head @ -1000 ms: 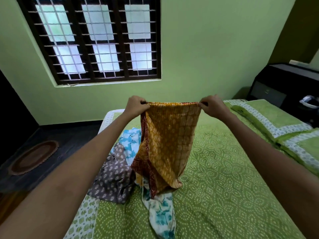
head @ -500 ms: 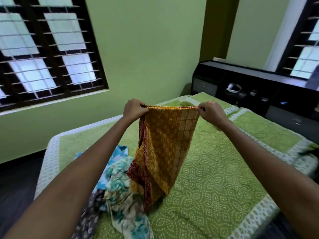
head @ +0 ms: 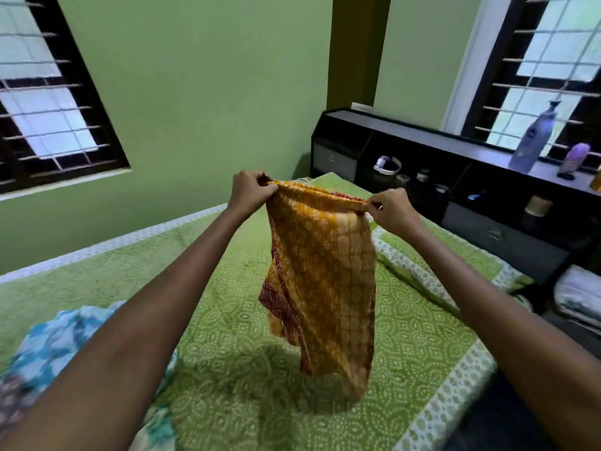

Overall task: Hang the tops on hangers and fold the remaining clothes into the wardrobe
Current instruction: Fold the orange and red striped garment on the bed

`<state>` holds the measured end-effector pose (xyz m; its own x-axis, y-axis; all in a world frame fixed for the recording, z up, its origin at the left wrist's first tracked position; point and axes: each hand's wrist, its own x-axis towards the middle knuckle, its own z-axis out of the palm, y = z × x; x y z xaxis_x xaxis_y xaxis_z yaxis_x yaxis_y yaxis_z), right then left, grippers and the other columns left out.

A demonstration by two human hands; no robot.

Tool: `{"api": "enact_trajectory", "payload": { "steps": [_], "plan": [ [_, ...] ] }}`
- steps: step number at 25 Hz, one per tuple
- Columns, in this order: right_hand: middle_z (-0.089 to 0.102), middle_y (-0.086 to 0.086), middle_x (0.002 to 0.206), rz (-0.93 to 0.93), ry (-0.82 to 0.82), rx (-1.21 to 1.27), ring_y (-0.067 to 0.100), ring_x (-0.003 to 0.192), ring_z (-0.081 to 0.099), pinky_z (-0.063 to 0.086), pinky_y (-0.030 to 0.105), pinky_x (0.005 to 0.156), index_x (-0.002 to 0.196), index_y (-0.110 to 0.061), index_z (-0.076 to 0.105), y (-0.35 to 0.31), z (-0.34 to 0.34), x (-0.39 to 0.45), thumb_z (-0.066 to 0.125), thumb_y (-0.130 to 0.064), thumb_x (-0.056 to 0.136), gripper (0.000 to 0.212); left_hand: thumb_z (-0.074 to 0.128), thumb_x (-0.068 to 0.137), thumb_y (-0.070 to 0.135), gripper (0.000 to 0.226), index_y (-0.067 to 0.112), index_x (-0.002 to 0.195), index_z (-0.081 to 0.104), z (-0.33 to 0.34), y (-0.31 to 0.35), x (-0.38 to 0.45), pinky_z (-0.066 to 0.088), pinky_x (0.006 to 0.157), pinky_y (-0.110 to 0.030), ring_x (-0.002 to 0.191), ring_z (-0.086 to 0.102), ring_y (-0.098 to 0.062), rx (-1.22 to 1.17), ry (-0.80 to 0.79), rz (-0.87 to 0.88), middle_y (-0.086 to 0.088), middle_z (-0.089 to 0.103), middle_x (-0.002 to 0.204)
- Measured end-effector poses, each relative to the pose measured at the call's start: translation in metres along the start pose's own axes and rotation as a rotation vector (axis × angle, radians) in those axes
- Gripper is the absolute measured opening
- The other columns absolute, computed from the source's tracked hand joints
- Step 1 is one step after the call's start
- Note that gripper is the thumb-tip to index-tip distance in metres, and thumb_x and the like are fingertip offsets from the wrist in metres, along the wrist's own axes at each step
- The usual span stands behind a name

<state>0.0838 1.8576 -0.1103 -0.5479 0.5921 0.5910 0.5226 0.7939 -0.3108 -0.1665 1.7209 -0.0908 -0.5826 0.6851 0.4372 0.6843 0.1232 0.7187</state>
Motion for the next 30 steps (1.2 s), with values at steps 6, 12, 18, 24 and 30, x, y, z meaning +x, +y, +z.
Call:
{"api": "enact_trajectory", "payload": {
  "steps": [6, 12, 18, 24, 30],
  "plan": [
    [0.07, 0.01, 0.076, -0.084, -0.155, 0.169, 0.018, 0.065, 0.061, 0.046, 0.02, 0.062, 0.068, 0.001, 0.071, 0.07, -0.017, 0.038, 0.073, 0.001, 0.067, 0.003, 0.064, 0.063, 0.023, 0.024, 0.001, 0.072, 0.069, 0.073, 0.009, 0.039, 0.034, 0.056, -0.024, 0.067, 0.053, -0.013, 0.025, -0.075, -0.025, -0.009, 0.062, 0.067],
    [0.067, 0.007, 0.076, -0.121, -0.537, -0.004, 0.025, 0.07, 0.061, 0.042, 0.025, 0.06, 0.081, -0.001, 0.073, 0.107, 0.02, 0.051, 0.067, -0.004, 0.077, 0.007, 0.065, 0.072, 0.002, 0.007, 0.005, 0.076, 0.071, 0.095, 0.006, 0.069, 0.048, 0.057, -0.021, 0.066, 0.059, -0.017, -0.027, -0.166, 0.024, -0.008, 0.063, 0.068],
    [0.06, 0.015, 0.056, -0.171, -0.485, -0.096, 0.032, 0.055, 0.055, 0.037, 0.032, 0.056, 0.064, 0.004, 0.068, 0.104, 0.043, 0.092, 0.065, -0.005, 0.08, 0.019, 0.069, 0.077, 0.002, 0.02, -0.002, 0.096, 0.072, 0.085, -0.028, 0.094, 0.036, 0.05, -0.011, 0.067, 0.057, -0.014, 0.272, -0.379, 0.063, -0.019, 0.071, 0.088],
    [0.07, 0.011, 0.076, -0.13, 0.061, -0.135, 0.027, 0.069, 0.064, 0.047, 0.03, 0.06, 0.079, -0.006, 0.074, 0.082, 0.046, 0.119, 0.062, -0.017, 0.082, 0.016, 0.068, 0.078, 0.0, 0.016, -0.004, 0.092, 0.072, 0.092, -0.033, 0.116, 0.042, 0.066, -0.014, 0.08, 0.063, -0.022, 0.022, 0.066, 0.121, -0.015, 0.07, 0.088],
    [0.071, 0.012, 0.089, 0.222, -0.281, -0.267, 0.031, 0.081, 0.064, 0.049, 0.034, 0.063, 0.096, -0.009, 0.074, 0.104, 0.085, 0.105, 0.058, -0.015, 0.085, 0.021, 0.062, 0.079, -0.007, 0.009, -0.009, 0.083, 0.069, 0.115, -0.07, 0.102, 0.029, 0.057, -0.019, 0.07, 0.052, -0.017, 0.153, -0.16, 0.144, -0.018, 0.067, 0.079]
  ]
}}
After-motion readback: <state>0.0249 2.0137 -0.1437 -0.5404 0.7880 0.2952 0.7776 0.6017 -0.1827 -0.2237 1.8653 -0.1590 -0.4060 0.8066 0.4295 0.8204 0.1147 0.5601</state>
